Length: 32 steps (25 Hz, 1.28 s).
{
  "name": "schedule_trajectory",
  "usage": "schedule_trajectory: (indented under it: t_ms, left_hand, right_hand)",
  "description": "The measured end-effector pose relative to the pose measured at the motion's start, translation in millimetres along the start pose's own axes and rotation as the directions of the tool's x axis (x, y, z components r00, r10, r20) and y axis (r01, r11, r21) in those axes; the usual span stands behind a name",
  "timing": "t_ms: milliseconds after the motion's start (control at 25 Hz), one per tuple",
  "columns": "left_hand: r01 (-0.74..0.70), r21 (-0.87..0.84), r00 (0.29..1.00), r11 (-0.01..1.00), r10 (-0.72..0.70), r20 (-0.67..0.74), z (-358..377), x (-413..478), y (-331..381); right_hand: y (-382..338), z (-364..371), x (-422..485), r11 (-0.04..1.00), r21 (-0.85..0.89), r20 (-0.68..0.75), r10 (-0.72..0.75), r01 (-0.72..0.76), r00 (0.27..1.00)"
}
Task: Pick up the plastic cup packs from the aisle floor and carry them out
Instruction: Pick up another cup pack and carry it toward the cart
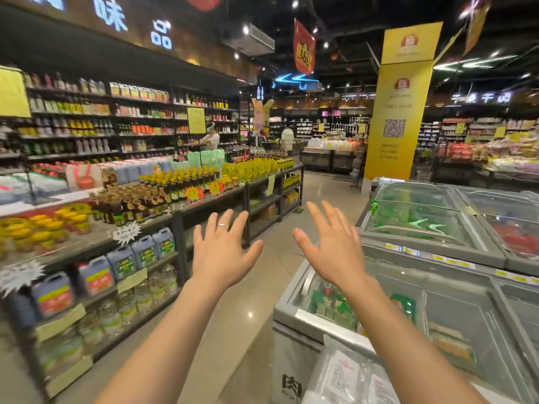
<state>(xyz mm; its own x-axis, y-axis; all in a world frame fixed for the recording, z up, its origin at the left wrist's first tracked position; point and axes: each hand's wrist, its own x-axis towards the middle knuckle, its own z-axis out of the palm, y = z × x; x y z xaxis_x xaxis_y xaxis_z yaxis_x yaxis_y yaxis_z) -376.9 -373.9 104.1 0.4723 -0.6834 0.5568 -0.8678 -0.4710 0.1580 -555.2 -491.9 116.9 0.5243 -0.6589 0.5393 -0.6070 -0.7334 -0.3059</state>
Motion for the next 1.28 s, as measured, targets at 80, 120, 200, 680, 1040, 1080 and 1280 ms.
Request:
schedule_trajectory:
  t_ms: [80,120,200,680,1040,1080,1280]
  left_hand:
    - [0.024,0.014,1.0,1.0,-0.024,-0.013,-19,-9,-40]
    - [0.04,0.024,0.999,0.999,-0.04,-0.017,-26,-13,-57]
    - [0.086,0.052,0.996,0.995,-0.084,-0.031,-44,-26,-97]
    - [0.395,0.207,0.918,0.895,-0.375,-0.129,-111,-87,-297]
    - [0.59,0.375,0.805,0.715,-0.557,-0.204,-121,-81,-467]
    - [0.603,0.393,0.794,0.694,-0.571,-0.208,-122,-75,-485]
    - [0.677,0.437,0.726,0.593,-0.635,-0.264,-116,-44,-569]
  right_hand:
    - [-40,11,0,0.999,0.03,0.001,-0.031,0.031,1.0]
    - [-57,17,0,0.998,0.043,0.007,-0.046,0.046,0.999]
    - [-100,34,-1,0.994,0.072,0.023,-0.088,0.086,0.996]
    - [-312,134,14,0.911,0.244,0.111,-0.367,0.333,0.923]
    - [-469,271,73,0.769,0.417,0.142,-0.581,0.484,0.801]
    - [-485,285,82,0.754,0.431,0.14,-0.598,0.495,0.789]
    - [-559,354,136,0.693,0.469,0.14,-0.671,0.548,0.728]
